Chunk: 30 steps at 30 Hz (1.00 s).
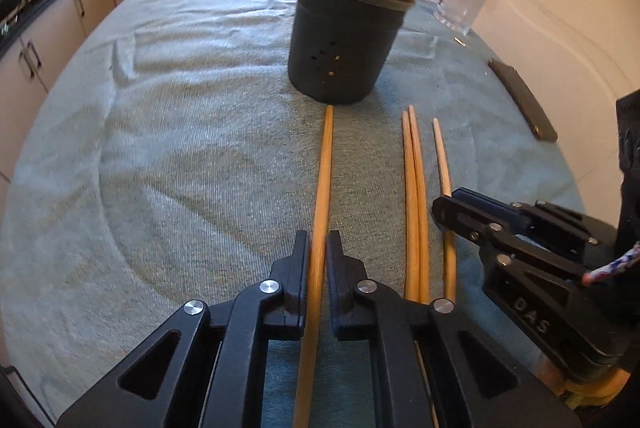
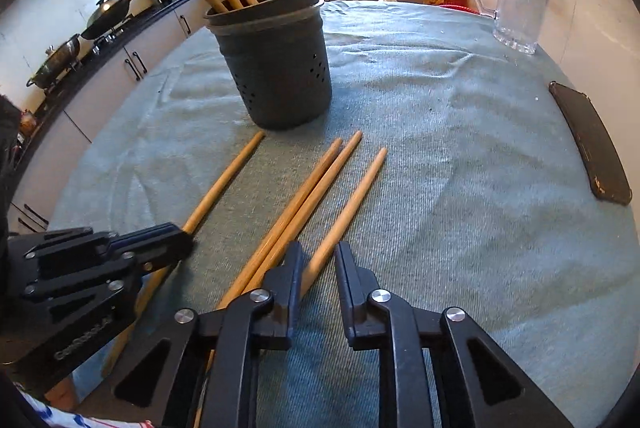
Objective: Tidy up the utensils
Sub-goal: 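Close the left gripper on a chopstick while the right grasps another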
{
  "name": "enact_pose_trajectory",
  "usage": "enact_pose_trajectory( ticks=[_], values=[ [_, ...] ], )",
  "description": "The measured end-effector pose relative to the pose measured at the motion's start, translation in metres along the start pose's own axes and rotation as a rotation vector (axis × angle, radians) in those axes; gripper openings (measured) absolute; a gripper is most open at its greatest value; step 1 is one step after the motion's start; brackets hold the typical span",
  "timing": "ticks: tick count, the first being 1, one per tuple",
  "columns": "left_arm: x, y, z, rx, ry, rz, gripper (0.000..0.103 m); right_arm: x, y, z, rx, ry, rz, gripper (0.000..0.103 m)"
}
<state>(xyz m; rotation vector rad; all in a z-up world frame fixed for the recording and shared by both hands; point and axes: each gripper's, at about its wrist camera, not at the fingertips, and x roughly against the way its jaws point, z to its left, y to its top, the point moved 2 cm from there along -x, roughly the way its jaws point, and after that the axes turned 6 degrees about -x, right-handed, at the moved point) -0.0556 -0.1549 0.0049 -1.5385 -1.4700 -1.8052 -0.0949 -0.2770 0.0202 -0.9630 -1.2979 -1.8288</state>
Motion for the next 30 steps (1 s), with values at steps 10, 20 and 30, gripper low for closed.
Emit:
enact_pose_trajectory(
  ticks=[10, 20, 30],
  values=[
    [0.009, -0.023, 0.011, 0.221, -0.127, 0.023, 0.007, 0.009, -0.005, -0.013, 0.018, 0.012, 0.022, 0.009],
    [0.017, -0.041, 0.006, 0.246, -0.123, 0.065, 0.007, 0.047, -0.044, -0.054, 0.069, -0.052, 0.095, 0.02],
    [0.004, -0.015, -0.005, 0.104, -0.036, 0.172, 0.007, 0.04, -0.034, -0.054, 0.084, -0.099, 0.116, 0.03]
  ],
)
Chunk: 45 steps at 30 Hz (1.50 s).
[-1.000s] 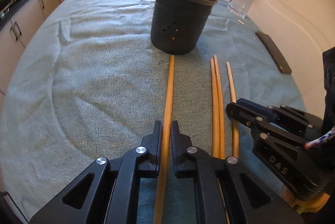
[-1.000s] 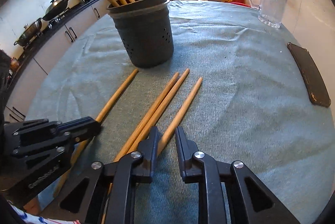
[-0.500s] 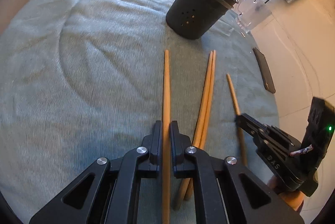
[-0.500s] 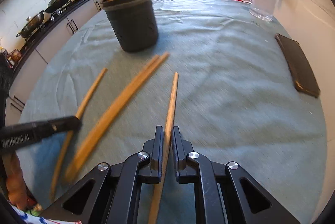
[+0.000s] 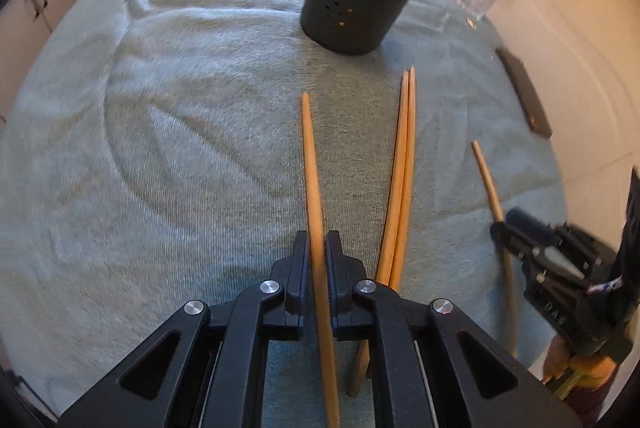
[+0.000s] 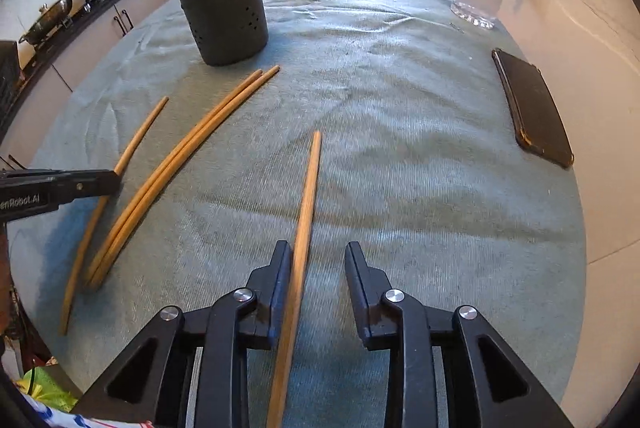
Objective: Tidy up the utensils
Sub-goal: 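Close the left gripper on a chopstick while the right grasps another, then lift both held chopsticks upright and carry them over the black cup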
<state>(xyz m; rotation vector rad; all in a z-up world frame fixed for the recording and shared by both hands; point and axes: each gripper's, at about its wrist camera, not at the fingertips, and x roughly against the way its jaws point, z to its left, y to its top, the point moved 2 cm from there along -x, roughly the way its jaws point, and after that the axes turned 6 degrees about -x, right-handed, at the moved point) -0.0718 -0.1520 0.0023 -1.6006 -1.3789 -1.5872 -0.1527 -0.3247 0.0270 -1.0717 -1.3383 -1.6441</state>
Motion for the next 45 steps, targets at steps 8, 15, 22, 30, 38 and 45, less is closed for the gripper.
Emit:
enact_pose_trajectory(
  ticks=[8, 15, 22, 30, 38, 45],
  values=[
    [-0.012, 0.035, 0.006, 0.012, 0.027, 0.013, 0.009, -0.016, 0.032, -0.001, -0.022, 0.019, 0.039, 0.026],
    [-0.019, 0.06, 0.008, -0.018, 0.043, -0.016, 0.009, -0.024, 0.047, 0.003, -0.011, -0.009, 0.038, 0.026],
    [-0.02, 0.063, 0.011, -0.02, 0.027, -0.071, 0.009, -0.026, 0.05, 0.011, 0.033, -0.039, 0.041, 0.026],
    [-0.011, 0.047, 0.015, -0.028, 0.059, -0.163, 0.005, -0.022, 0.046, 0.012, -0.005, 0.005, -0.014, 0.006],
    [0.045, 0.032, 0.02, 0.009, 0.007, -0.302, 0.006, 0.033, 0.041, 0.014, -0.031, 0.1, -0.213, 0.006],
    [0.092, 0.012, 0.01, 0.009, -0.008, -0.428, 0.005, 0.07, 0.03, 0.015, -0.064, 0.129, -0.324, 0.006]
  ],
)
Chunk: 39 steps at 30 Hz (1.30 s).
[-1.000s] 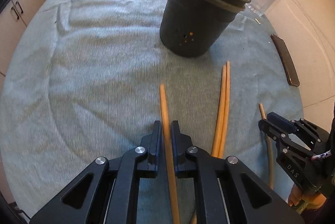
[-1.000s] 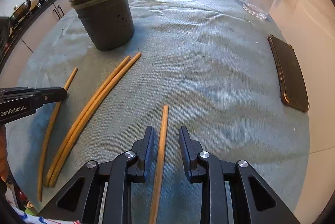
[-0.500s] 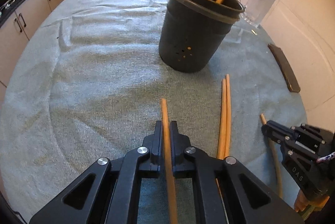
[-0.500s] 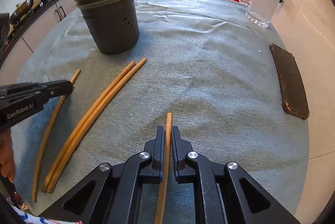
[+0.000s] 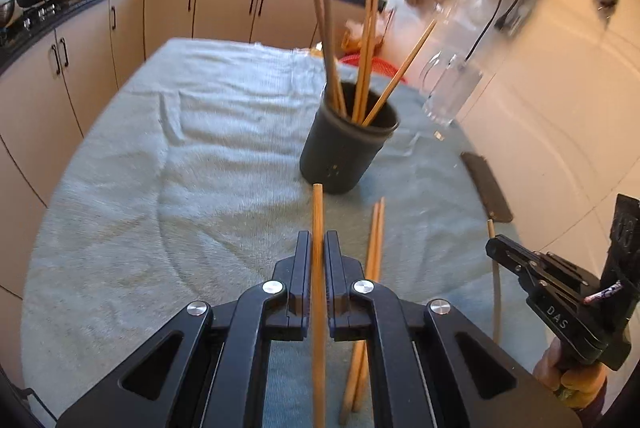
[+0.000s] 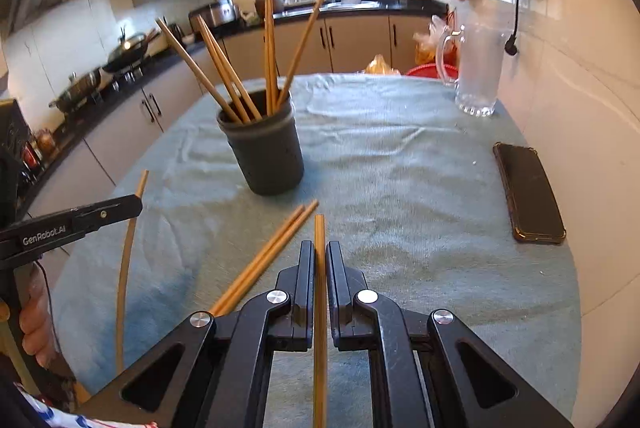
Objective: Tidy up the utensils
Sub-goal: 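Lift both held chopsticks upright and carry them over the black cup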
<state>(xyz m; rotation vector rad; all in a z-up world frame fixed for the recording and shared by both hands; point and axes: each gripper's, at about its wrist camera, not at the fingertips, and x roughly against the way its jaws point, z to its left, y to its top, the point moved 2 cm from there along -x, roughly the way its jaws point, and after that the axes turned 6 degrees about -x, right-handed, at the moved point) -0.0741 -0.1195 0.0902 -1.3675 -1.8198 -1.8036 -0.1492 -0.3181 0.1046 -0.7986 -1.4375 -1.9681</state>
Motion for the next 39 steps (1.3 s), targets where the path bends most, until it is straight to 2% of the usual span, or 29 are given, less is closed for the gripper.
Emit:
enact_pose_trajectory(
  ticks=[5, 13, 18, 27, 39],
  values=[
    [0.028, -0.007, -0.01, -0.026, 0.006, -0.07, 0.005, 0.023, 0.002, 0.001, -0.033, 0.035, -0.063, 0.006],
    [0.056, -0.019, -0.024, -0.093, 0.035, -0.129, 0.006, 0.061, -0.002, 0.007, -0.06, 0.087, -0.134, 0.006],
    [0.07, -0.025, -0.032, -0.124, 0.054, -0.152, 0.006, 0.08, -0.004, 0.015, -0.046, 0.089, -0.177, 0.006],
    [0.078, -0.029, -0.035, -0.138, 0.115, -0.145, 0.006, 0.099, -0.01, 0.024, -0.02, 0.095, -0.218, 0.006],
    [0.08, -0.031, -0.036, -0.142, 0.128, -0.142, 0.006, 0.106, -0.009, 0.027, -0.008, 0.103, -0.234, 0.006]
  ],
)
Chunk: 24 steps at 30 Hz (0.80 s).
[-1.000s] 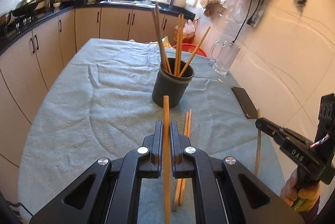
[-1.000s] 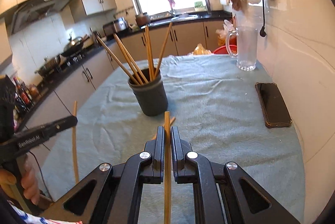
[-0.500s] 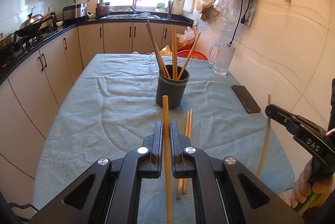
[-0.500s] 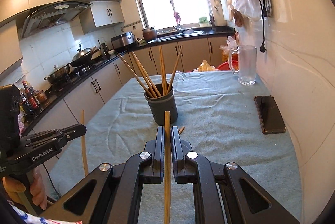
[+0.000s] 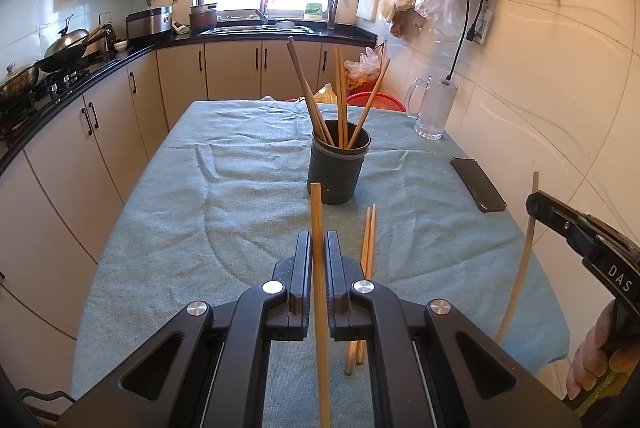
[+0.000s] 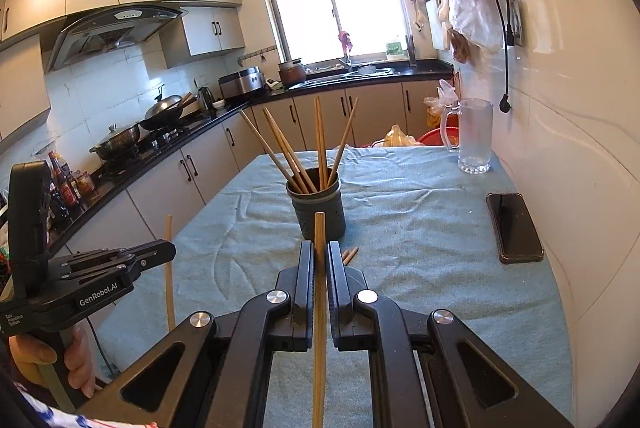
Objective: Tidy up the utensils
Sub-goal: 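Lift both held chopsticks upright and carry them over the black cup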
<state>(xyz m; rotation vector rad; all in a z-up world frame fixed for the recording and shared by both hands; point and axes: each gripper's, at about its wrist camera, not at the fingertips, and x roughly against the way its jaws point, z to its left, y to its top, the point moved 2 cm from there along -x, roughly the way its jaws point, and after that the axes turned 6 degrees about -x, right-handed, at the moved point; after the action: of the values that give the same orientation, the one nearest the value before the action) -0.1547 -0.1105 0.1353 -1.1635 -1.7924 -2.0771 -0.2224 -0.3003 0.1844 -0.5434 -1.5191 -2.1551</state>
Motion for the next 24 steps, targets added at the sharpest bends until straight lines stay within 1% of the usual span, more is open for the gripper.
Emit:
enact_pose_trajectory(
  ticks=[8, 16, 24],
  values=[
    [0.001, 0.0, 0.001, 0.005, -0.005, -0.001, 0.006, 0.003, 0.006, 0.002, 0.005, 0.012, -0.013, 0.006],
    [0.002, 0.006, 0.001, -0.009, 0.001, -0.017, 0.006, 0.003, 0.012, 0.01, 0.026, 0.029, -0.026, 0.006],
    [-0.006, 0.011, 0.003, -0.005, -0.006, -0.01, 0.006, -0.002, 0.022, 0.012, 0.033, 0.045, -0.031, 0.006]
  ],
)
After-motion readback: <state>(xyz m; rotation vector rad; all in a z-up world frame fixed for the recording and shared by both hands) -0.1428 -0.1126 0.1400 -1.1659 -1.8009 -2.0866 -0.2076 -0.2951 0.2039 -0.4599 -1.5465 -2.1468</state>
